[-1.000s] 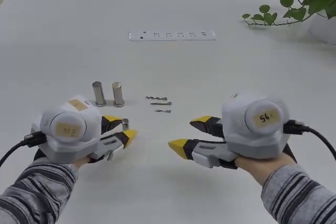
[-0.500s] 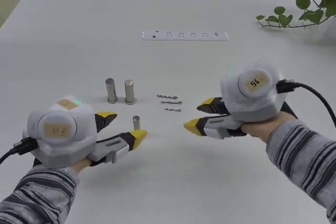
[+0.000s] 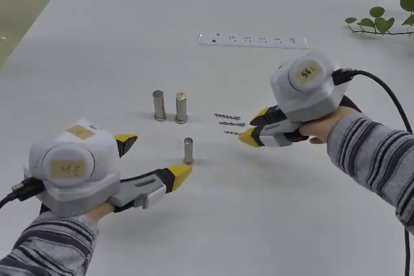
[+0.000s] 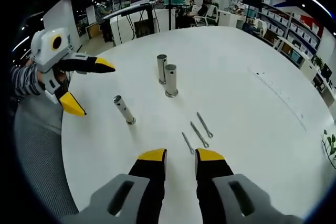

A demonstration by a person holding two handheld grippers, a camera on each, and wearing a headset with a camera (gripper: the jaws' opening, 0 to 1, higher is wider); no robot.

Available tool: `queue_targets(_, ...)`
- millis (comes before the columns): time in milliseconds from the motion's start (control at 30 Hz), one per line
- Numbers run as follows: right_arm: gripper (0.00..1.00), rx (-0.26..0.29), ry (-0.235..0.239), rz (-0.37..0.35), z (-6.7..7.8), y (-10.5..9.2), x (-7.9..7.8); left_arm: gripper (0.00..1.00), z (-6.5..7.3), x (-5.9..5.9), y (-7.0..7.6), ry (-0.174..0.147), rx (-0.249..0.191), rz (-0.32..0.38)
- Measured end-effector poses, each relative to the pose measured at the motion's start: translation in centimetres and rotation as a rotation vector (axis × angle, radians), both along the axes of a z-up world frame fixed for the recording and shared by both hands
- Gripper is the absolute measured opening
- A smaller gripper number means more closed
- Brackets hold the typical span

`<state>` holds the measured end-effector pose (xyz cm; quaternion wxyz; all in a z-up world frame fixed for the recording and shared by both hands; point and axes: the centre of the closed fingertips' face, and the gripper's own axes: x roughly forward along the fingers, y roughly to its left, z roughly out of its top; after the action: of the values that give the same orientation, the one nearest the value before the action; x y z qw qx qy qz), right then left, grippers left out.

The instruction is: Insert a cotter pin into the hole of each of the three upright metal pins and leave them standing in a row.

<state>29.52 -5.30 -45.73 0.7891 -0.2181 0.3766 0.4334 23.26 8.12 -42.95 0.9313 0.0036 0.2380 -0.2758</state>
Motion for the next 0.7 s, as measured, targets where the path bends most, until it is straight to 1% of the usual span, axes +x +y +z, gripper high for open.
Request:
queue_targets(67, 0.15, -0.003, 0.007, 0.007, -0.4, 0.3, 0.4, 0.68, 0.0, -0.2, 0.2, 0.004, 0.000, 0.006)
queue_targets(100, 0.13, -0.009, 0.011, 0.012, -0.8, 0.2, 1.3, 0.69, 0.0, -0.3, 0.4, 0.009, 0.010, 0.012)
queue_targets(133, 0.12, -0.015, 0.012, 0.017, -1.0, 0.3, 1.6, 0.69, -0.1, -0.3, 0.5, 0.010, 0.012, 0.015)
queue_targets(200, 0.12, -0.029, 0.021, 0.031, -1.5, 0.5, 1.7, 0.69, 0.0, -0.5, 0.8, 0.011, 0.010, 0.025)
queue_targets(267, 0.11, -0.050, 0.032, 0.030, -2.2, 0.2, 2.3, 0.69, -0.1, -0.6, 1.0, 0.009, 0.017, 0.027)
queue_targets(300, 0.11, -0.059, 0.039, 0.036, -2.4, 0.2, 2.1, 0.69, -0.1, -0.7, 1.1, 0.007, 0.032, 0.024)
queue_targets(367, 0.10, -0.064, 0.048, 0.046, -2.6, 0.4, 1.9, 0.69, -0.2, -0.8, 1.3, 0.006, 0.044, 0.023)
queue_targets(467, 0.09, -0.080, 0.067, 0.048, -3.1, 0.3, 1.9, 0.69, -0.1, -1.0, 1.5, 0.006, 0.039, 0.023)
queue_targets(533, 0.08, -0.079, 0.075, 0.054, -3.1, 0.4, 1.7, 0.69, 0.0, -1.2, 1.5, 0.004, 0.043, 0.024)
queue_targets(567, 0.08, -0.078, 0.081, 0.055, -3.3, 0.4, 1.9, 0.69, 0.1, -1.2, 1.6, 0.004, 0.044, 0.025)
queue_targets(700, 0.06, -0.094, 0.086, 0.065, -3.5, 0.3, 1.8, 0.69, 0.1, -1.2, 1.8, 0.003, 0.044, 0.028)
